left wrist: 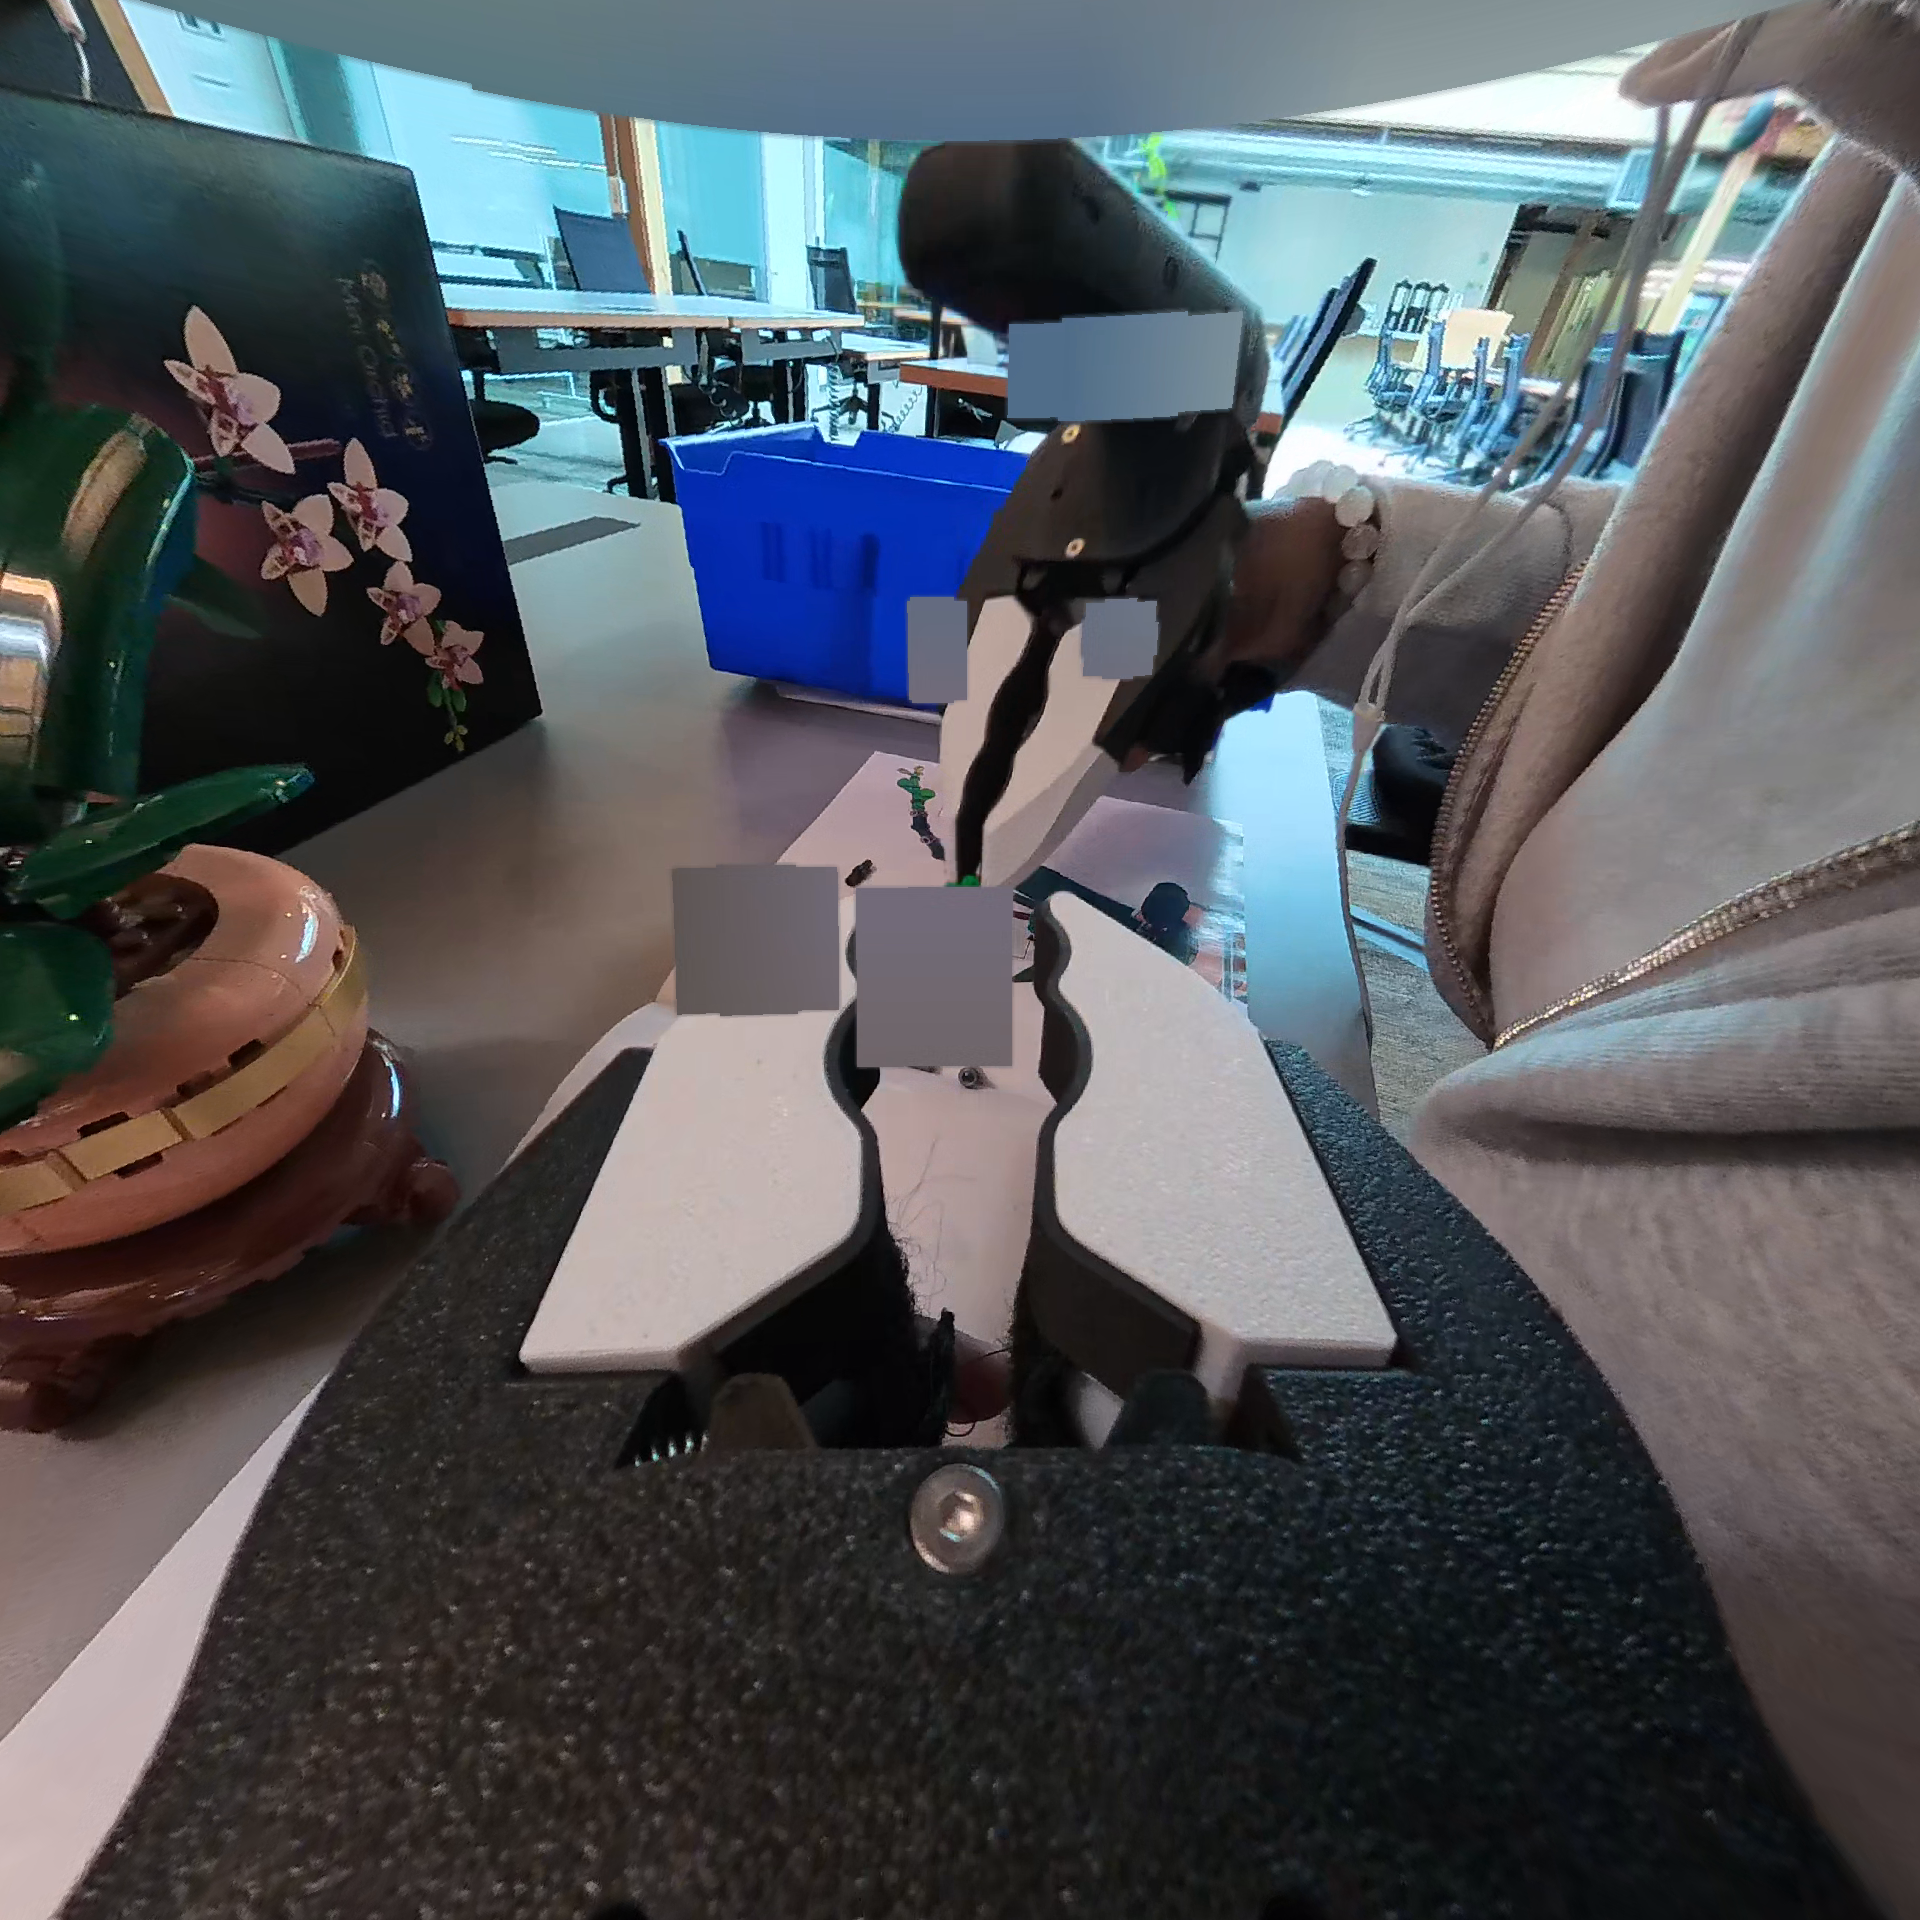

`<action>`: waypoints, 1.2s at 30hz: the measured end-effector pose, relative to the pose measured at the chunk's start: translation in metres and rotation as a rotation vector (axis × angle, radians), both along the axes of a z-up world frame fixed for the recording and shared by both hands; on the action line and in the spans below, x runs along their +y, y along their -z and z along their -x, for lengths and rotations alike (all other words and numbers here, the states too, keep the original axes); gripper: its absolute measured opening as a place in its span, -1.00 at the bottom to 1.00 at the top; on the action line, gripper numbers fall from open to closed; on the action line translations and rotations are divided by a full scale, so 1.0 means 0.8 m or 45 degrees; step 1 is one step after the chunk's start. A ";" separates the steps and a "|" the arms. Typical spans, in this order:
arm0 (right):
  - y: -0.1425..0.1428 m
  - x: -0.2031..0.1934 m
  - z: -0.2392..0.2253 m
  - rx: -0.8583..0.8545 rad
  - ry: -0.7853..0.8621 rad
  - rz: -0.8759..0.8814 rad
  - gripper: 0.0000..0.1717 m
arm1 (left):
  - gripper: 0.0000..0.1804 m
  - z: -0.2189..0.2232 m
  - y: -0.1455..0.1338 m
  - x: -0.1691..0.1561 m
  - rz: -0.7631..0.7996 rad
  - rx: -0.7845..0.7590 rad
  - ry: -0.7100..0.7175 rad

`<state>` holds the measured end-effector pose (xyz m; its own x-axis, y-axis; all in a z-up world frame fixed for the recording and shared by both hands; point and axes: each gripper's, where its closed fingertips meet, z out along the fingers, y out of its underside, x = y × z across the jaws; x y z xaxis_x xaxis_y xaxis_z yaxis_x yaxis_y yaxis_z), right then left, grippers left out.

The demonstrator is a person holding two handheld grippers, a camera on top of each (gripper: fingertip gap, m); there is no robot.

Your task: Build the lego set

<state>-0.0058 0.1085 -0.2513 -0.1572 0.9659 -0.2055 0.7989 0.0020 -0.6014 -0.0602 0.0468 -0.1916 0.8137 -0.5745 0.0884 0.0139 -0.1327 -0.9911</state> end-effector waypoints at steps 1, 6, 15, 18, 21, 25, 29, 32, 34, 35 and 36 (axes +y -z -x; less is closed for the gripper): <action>0.003 0.001 0.000 -0.017 0.012 0.006 -0.95 | -0.71 0.000 0.000 0.000 -0.003 0.001 0.001; 0.021 0.015 -0.005 -0.103 0.082 -0.012 -0.95 | -0.70 -0.001 0.000 -0.001 0.002 -0.003 0.012; 0.026 0.032 -0.008 -0.137 0.146 -0.004 -0.96 | -0.70 0.000 -0.001 0.000 0.012 -0.030 0.014; 0.027 0.036 -0.007 -0.140 0.161 -0.009 -0.95 | -0.70 0.000 -0.001 0.000 0.015 -0.036 0.017; 0.026 0.040 -0.007 -0.138 0.172 -0.016 -0.95 | -0.70 0.000 -0.002 0.000 0.014 -0.040 0.017; 0.027 0.042 -0.007 -0.140 0.185 -0.023 -0.94 | -0.70 0.001 -0.002 -0.001 0.014 -0.043 0.018; 0.029 0.044 -0.009 -0.144 0.194 -0.029 -0.93 | -0.70 0.001 -0.003 -0.001 0.009 -0.042 0.017; 0.019 0.052 -0.014 -0.118 0.216 -0.060 -0.93 | -0.70 0.001 -0.002 -0.001 0.011 -0.040 0.017; 0.005 0.059 -0.016 -0.067 0.247 -0.102 -0.92 | -0.70 0.001 -0.002 -0.001 0.012 -0.041 0.016; -0.008 0.063 -0.016 -0.014 0.270 -0.130 -0.92 | -0.70 0.001 -0.002 -0.001 0.012 -0.041 0.016; -0.026 0.067 -0.016 0.054 0.294 -0.160 -0.92 | -0.70 0.001 -0.002 -0.001 0.013 -0.042 0.015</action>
<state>0.0068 0.1624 -0.2305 0.0647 0.9947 -0.0797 0.7609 -0.1009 -0.6410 -0.0611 0.0459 -0.1897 0.8035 -0.5829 0.1206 0.0448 -0.1428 -0.9887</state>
